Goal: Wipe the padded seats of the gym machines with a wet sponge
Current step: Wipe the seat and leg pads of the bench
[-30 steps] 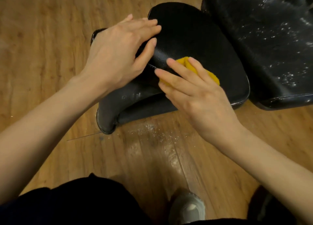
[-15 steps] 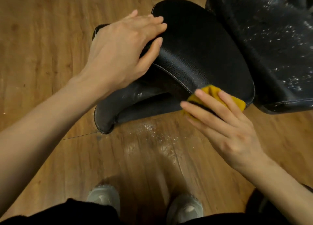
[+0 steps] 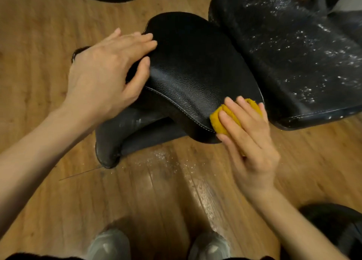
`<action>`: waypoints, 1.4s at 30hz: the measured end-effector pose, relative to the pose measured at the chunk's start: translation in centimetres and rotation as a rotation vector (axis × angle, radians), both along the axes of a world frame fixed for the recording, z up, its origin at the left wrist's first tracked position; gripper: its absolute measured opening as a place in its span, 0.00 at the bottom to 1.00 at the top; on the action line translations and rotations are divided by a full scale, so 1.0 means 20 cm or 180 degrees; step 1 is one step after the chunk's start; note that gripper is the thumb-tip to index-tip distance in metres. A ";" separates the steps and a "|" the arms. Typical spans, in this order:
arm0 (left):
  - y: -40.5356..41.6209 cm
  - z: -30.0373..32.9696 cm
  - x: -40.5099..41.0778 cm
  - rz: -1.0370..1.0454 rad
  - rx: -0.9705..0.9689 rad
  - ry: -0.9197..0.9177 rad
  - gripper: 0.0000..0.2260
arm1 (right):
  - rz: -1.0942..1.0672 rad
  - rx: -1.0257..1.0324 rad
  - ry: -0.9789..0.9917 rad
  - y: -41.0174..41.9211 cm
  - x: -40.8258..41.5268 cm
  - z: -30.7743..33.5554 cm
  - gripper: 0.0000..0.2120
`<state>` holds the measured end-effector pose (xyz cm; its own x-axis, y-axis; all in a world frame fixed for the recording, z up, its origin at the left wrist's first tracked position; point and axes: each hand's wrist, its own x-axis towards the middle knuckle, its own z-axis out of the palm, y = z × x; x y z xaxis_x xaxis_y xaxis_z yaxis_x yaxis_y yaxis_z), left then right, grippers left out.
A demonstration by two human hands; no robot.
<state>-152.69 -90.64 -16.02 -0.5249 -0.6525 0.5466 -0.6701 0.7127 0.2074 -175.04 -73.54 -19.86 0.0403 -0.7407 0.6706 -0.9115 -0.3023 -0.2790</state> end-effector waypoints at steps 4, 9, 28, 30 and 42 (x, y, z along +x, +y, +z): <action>0.00 0.00 0.00 -0.0010 0.0100 0.0079 0.19 | -0.0166 -0.0317 -0.0386 -0.03 0.18 -0.06 0.15; 0.00 0.01 0.00 -0.0035 0.0282 0.0111 0.20 | -0.0428 -0.0103 -0.1343 -0.06 -0.07 0.01 0.14; 0.00 0.14 -0.22 -0.0090 0.0727 -0.0183 0.19 | -0.0739 0.0701 -0.1147 -0.16 -0.09 0.18 0.17; -0.01 0.13 -0.24 -0.0108 0.0778 -0.0285 0.20 | -0.0857 0.1071 -0.1049 -0.34 -0.12 0.27 0.16; -0.01 0.12 -0.24 -0.0089 0.0756 -0.0512 0.23 | -0.1308 0.1243 -0.0494 -0.40 -0.08 0.28 0.15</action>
<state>-157.44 -90.77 -13.71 -0.6121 -0.7364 0.2883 -0.6887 0.6756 0.2634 -176.57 -81.51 -14.18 -0.3791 -0.8682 0.3201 -0.8718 0.2191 -0.4382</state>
